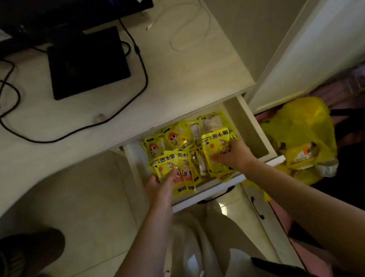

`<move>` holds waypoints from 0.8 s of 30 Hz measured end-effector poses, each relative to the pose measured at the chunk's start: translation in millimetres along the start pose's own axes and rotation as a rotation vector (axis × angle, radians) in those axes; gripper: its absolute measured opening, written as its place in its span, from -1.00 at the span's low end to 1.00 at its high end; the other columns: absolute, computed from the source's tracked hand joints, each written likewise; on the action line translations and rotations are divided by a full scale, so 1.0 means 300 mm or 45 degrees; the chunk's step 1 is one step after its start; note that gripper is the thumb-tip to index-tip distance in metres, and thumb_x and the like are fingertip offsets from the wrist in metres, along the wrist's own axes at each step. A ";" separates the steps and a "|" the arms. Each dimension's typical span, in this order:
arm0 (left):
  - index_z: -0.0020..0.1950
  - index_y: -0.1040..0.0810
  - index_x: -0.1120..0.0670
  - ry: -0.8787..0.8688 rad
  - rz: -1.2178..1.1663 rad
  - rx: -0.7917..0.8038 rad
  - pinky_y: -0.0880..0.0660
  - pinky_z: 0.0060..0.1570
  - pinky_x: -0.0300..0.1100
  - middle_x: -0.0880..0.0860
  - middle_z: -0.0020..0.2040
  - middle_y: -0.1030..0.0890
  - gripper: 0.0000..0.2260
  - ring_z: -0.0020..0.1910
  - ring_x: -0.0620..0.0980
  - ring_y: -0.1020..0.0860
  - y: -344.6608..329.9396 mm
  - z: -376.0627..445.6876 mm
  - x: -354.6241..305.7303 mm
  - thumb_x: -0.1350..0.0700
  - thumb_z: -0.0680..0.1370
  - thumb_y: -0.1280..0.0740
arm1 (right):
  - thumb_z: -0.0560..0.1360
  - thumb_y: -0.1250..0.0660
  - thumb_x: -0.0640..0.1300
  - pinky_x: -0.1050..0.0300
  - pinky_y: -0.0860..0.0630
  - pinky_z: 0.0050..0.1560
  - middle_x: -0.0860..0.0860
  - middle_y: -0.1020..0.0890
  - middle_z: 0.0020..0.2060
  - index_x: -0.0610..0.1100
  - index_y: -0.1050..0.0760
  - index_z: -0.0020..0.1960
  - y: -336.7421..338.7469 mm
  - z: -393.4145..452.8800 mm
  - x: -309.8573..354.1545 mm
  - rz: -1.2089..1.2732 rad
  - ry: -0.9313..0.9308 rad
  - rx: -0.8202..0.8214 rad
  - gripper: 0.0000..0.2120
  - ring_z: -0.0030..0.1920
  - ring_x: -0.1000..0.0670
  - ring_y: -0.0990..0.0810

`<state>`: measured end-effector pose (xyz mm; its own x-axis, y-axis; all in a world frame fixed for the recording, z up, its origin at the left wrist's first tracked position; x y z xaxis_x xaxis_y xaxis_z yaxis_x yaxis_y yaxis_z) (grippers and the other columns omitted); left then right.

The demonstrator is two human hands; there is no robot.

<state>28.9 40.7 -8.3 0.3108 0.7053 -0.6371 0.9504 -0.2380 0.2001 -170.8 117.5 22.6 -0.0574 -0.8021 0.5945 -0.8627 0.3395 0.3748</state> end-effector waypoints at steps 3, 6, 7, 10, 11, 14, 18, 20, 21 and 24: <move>0.23 -0.51 0.11 0.034 0.001 -0.042 -0.49 0.16 0.12 0.12 0.15 -0.61 -0.46 0.07 0.10 -0.58 -0.008 0.030 -0.035 -0.04 0.33 -0.54 | 0.43 -0.45 -0.11 0.24 -0.43 -0.29 0.11 -0.50 -0.32 -0.01 -0.39 -0.23 -0.029 0.068 0.021 -0.090 0.003 0.052 -0.78 -0.23 0.08 -0.51; 0.23 -0.48 0.15 0.035 -0.013 -0.091 -0.43 0.01 -0.09 0.06 0.10 -0.58 -0.60 -0.03 0.02 -0.51 -0.006 0.107 -0.038 0.08 0.44 -0.47 | 0.43 -0.45 -0.10 0.30 -0.37 -0.38 0.07 -0.54 -0.24 -0.06 -0.45 -0.10 -0.089 0.134 0.031 -0.177 -0.010 0.086 -0.82 -0.24 0.09 -0.52; 0.24 -0.47 0.16 0.031 -0.017 -0.103 -0.40 -0.01 -0.11 0.04 0.06 -0.55 -0.60 -0.04 0.00 -0.49 -0.007 0.130 -0.042 0.10 0.46 -0.45 | 0.41 -0.46 -0.10 0.27 -0.43 -0.35 0.01 -0.59 -0.15 -0.11 -0.49 0.00 -0.112 0.159 0.026 -0.196 -0.018 0.104 -0.76 -0.17 0.05 -0.56; 0.08 -0.53 0.07 0.087 0.022 -0.086 -0.49 0.05 -0.04 0.08 0.03 -0.60 -0.74 -0.07 0.04 -0.56 -0.016 0.198 -0.038 0.08 0.44 -0.47 | 0.36 -0.51 -0.09 0.05 -0.60 -0.04 -0.09 -0.62 0.01 -0.20 -0.49 0.16 -0.191 0.222 0.013 -0.246 -0.075 0.168 -0.58 0.03 -0.08 -0.61; -0.01 -0.54 0.03 0.107 0.031 -0.081 -0.51 0.09 0.01 0.08 0.00 -0.62 -0.80 -0.11 0.02 -0.58 -0.020 0.221 -0.034 0.08 0.43 -0.47 | 0.35 -0.52 -0.09 0.01 -0.60 0.05 -0.09 -0.62 0.01 -0.20 -0.50 0.15 -0.214 0.240 0.008 -0.266 -0.091 0.188 -0.57 0.05 -0.08 -0.61; 0.01 -0.58 0.01 0.165 0.055 -0.053 -0.50 0.16 0.11 0.05 -0.03 -0.64 -0.79 -0.07 0.05 -0.60 -0.034 0.274 -0.012 0.03 0.42 -0.48 | 0.34 -0.53 -0.08 0.02 -0.58 0.05 -0.04 -0.61 -0.03 -0.20 -0.50 0.12 -0.272 0.301 -0.030 -0.289 -0.120 0.216 -0.58 0.05 -0.06 -0.59; 0.16 -0.56 0.09 0.218 0.158 0.008 -0.49 0.10 0.01 0.10 0.04 -0.64 -0.69 0.02 0.09 -0.59 -0.058 0.316 0.040 -0.01 0.47 -0.42 | 0.36 -0.50 -0.06 -0.03 -0.59 0.06 -0.10 -0.63 -0.01 -0.19 -0.52 0.13 -0.324 0.362 -0.066 -0.394 -0.118 0.190 -0.59 0.04 -0.10 -0.60; 0.15 -0.57 0.09 0.218 0.200 0.017 -0.46 0.05 -0.07 0.10 0.06 -0.64 -0.73 0.01 0.08 -0.57 -0.056 0.320 0.058 0.03 0.50 -0.40 | 0.38 -0.49 -0.07 -0.06 -0.59 0.07 -0.10 -0.63 0.00 -0.15 -0.50 0.16 -0.338 0.372 -0.078 -0.452 -0.116 0.192 -0.60 0.04 -0.11 -0.61; 0.16 -0.57 0.09 0.215 0.212 0.016 -0.46 0.07 -0.07 0.10 0.07 -0.63 -0.74 0.03 0.08 -0.57 -0.055 0.322 0.064 0.04 0.50 -0.39 | 0.40 -0.47 -0.09 -0.04 -0.60 0.05 -0.09 -0.62 -0.01 -0.14 -0.48 0.17 -0.339 0.375 -0.084 -0.482 -0.120 0.192 -0.61 0.02 -0.10 -0.60; 0.20 -0.54 0.12 0.180 0.279 0.013 -0.47 0.03 -0.10 0.06 0.07 -0.61 -0.70 0.04 0.08 -0.56 -0.037 0.325 0.075 0.05 0.51 -0.38 | 0.47 -0.40 -0.15 0.10 -0.60 -0.22 -0.08 -0.60 -0.02 -0.13 -0.42 0.21 -0.325 0.376 -0.109 -0.477 -0.141 0.174 -0.66 -0.14 -0.01 -0.59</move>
<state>24.2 -5.8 -97.4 0.5083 0.7225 -0.4686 0.8603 -0.4017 0.3137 -141.6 55.2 -113.8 0.2264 -0.9083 0.3517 -0.8925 -0.0488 0.4484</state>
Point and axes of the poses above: each hand's wrist, its own z-axis towards the middle knuckle, its own y-axis out of the back of the hand, x = y × z, the point moved 2 cm from there along z, towards the middle knuckle
